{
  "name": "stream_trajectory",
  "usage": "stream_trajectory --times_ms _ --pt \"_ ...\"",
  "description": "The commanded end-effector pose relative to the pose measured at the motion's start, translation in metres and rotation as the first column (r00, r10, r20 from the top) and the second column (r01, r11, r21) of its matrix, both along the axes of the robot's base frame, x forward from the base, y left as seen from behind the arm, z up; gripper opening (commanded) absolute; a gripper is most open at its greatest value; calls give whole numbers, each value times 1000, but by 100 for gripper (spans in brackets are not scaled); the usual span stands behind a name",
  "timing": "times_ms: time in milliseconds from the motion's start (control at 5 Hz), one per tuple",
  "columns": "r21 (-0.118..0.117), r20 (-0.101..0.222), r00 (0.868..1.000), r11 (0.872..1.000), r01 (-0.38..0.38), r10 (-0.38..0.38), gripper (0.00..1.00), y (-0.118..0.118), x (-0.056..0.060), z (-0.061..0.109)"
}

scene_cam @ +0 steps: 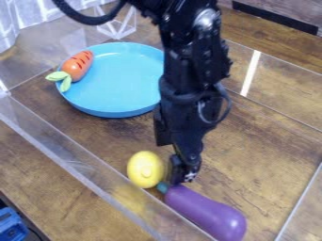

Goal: Put the lemon on the blue tray

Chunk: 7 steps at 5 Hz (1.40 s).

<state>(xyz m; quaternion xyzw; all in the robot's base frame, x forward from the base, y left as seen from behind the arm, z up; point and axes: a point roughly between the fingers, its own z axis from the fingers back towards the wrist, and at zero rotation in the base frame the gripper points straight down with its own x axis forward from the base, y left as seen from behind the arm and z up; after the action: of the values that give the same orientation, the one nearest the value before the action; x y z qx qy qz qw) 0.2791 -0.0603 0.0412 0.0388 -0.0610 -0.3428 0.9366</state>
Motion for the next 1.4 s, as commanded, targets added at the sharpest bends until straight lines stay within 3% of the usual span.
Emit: stream_trajectory --times_ms 0,400,800,1200 --pt "-9 43 998 999 47 -47 0 -5 0 1" --pt "5 52 991 993 122 -122 0 -10 -1 -14" --pt "21 70 996 998 60 -62 0 -40 9 -11" --pt "28 76 997 1000 -6 4 0 -27 13 -11"
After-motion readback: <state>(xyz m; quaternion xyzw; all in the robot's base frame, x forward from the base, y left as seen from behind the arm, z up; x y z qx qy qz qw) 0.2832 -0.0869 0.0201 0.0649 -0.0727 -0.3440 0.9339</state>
